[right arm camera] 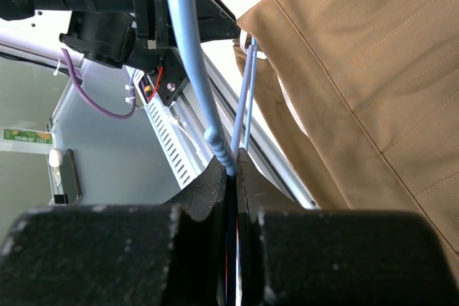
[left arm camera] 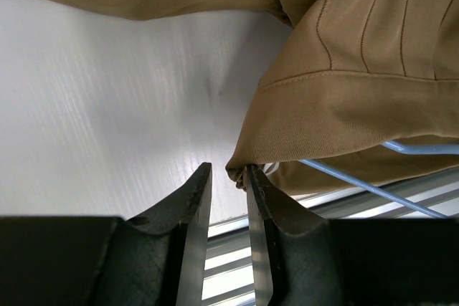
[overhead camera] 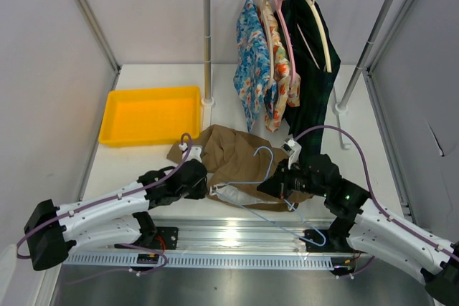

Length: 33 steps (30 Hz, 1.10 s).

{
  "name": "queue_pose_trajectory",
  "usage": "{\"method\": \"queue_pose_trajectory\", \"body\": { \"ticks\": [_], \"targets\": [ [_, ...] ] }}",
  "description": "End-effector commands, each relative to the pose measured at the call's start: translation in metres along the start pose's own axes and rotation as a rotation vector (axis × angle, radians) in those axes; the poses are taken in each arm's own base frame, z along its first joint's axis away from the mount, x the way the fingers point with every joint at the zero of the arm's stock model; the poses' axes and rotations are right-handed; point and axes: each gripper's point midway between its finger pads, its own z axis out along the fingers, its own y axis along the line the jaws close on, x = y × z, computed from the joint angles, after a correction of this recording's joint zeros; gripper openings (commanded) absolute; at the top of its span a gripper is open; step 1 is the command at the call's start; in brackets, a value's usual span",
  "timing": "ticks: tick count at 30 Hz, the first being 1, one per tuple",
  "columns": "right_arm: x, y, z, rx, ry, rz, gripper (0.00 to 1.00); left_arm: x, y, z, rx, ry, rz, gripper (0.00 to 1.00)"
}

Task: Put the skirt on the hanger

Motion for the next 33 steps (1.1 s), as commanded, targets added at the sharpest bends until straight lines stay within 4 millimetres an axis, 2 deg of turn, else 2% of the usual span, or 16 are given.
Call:
{"method": "queue_pose_trajectory", "body": {
  "ticks": [1, 8, 11, 23, 33],
  "targets": [
    [-0.026, 0.023, -0.005, -0.064, -0.071, -0.033, 0.00, -0.009, 0.001, 0.004, -0.012, -0.051, -0.027, 0.29],
    [-0.025, 0.025, -0.007, -0.074, -0.066, -0.031, 0.00, -0.014, -0.004, 0.007, 0.022, -0.076, -0.030, 0.29],
    [-0.024, 0.026, -0.007, -0.081, -0.060, -0.027, 0.00, -0.014, -0.004, 0.011, 0.024, -0.079, -0.036, 0.26],
    [-0.019, 0.028, -0.005, -0.114, -0.050, -0.022, 0.00, -0.034, -0.008, 0.007, 0.031, -0.151, -0.045, 0.00],
    [-0.027, 0.022, 0.000, -0.082, -0.088, -0.019, 0.00, -0.041, -0.017, 0.001, 0.063, -0.162, -0.022, 0.00]
  ]
}}
